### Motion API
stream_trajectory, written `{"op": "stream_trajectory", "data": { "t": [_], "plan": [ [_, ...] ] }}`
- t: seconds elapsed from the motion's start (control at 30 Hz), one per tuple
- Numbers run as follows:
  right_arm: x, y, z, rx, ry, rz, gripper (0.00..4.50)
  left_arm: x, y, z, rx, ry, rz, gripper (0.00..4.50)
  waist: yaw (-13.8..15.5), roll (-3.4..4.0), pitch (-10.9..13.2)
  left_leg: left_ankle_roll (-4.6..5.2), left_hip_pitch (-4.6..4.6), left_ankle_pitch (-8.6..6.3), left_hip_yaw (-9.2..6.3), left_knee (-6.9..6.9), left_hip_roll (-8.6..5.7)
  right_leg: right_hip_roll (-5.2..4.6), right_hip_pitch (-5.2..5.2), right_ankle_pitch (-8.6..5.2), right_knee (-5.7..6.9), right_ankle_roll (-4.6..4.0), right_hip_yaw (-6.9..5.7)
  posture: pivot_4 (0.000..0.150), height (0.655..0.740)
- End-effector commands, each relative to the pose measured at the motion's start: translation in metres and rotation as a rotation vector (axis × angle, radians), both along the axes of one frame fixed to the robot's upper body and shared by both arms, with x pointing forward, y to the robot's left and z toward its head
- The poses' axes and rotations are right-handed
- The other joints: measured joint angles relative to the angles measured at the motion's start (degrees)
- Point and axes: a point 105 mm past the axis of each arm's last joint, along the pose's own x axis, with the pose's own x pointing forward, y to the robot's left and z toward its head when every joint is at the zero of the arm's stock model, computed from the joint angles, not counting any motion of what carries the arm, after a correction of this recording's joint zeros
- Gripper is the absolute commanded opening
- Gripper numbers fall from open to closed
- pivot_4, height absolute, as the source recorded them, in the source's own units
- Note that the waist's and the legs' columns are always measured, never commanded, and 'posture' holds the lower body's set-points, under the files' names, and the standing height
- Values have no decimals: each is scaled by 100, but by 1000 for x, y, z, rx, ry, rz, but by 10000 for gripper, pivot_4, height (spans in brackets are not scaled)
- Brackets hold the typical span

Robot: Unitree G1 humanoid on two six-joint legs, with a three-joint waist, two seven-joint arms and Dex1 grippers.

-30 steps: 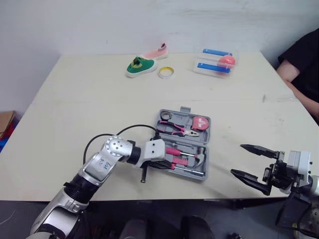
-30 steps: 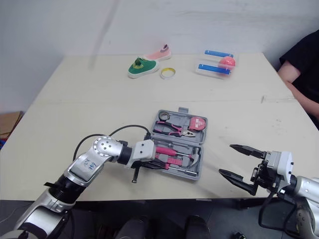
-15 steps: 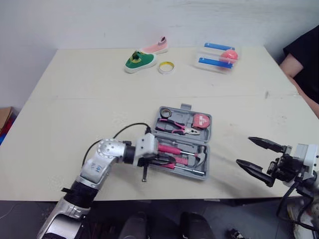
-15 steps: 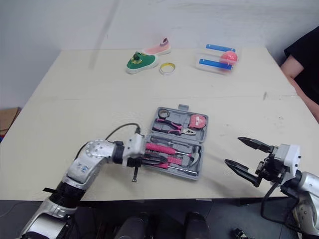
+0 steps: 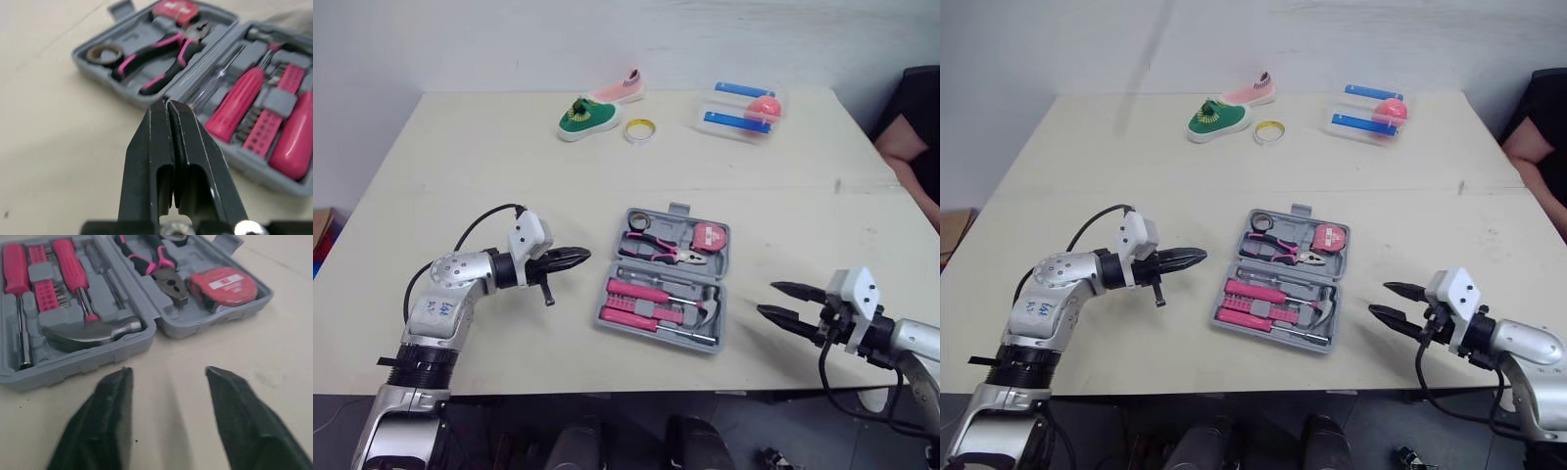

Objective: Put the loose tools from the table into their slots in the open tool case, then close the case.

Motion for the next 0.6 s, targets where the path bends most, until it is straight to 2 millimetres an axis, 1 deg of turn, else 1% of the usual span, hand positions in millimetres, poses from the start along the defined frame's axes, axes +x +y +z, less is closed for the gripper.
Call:
{"op": "stream_trajectory", "data": {
  "t": [0.03, 0.07, 0.1, 0.13, 0.23, 0.3, 0.43, 0.5, 0.6],
  "plan": [
    [10, 4, -2, -61, -21, 14, 4788, 8, -8, -2, 9, -17, 37, 0, -1, -5, 3, 6, -6, -1, 0, 2, -7, -1, 0, 3, -2, 5, -1, 1500, 7400],
    [17, 9, -1, -76, -32, 18, 340, 12, -12, -3, 9, -16, 42, 0, -8, -7, 4, 8, -7, -2, 1, 4, -8, -1, 0, 5, -6, 9, -1, 1500, 7400],
    [22, 12, -1, -88, -40, 23, 340, 15, -16, -3, 9, -15, 44, 0, -13, -10, 10, 8, -7, -2, 2, 5, -8, -1, 0, 6, -6, 11, 0, 1500, 7400],
    [28, 18, 0, -95, -47, 36, 340, 22, -21, -5, 13, -16, 65, 0, -15, -12, 14, 9, -8, -1, 4, 10, -8, 1, 0, 7, -3, 12, -1, 1500, 7400],
    [38, 32, -1, -111, -45, 68, 340, 33, -31, -10, 21, 17, 83, 0, -16, -16, 24, 5, -7, 4, 2, 16, -7, 5, -2, 8, -3, 14, -3, 1500, 7400],
    [40, 38, -3, -122, -41, 85, 340, 34, -36, -15, 45, 33, 68, 0, -19, -16, 24, 1, -7, 6, 1, 13, -3, 12, -3, 7, 6, 14, -5, 1500, 7400],
    [42, 51, -4, -119, -28, 119, 340, 35, -39, -20, 60, 61, 72, 0, -23, -15, 25, -2, -10, 5, 3, 8, 1, 26, -4, 7, -2, 14, -5, 1500, 7400],
    [44, 51, -5, -119, -26, 115, 340, 32, -39, -26, 77, 104, 65, 0, -36, -19, 30, -1, -13, 5, 6, 10, 2, 29, -5, 7, -3, 14, -5, 1500, 7400],
    [47, 50, -6, -121, -25, 101, 340, 28, -44, -27, 56, 112, 46, 0, -33, -20, 30, -4, -12, 6, 5, 14, 10, 36, -5, 7, 0, 13, -5, 1500, 7400]
  ]
}}
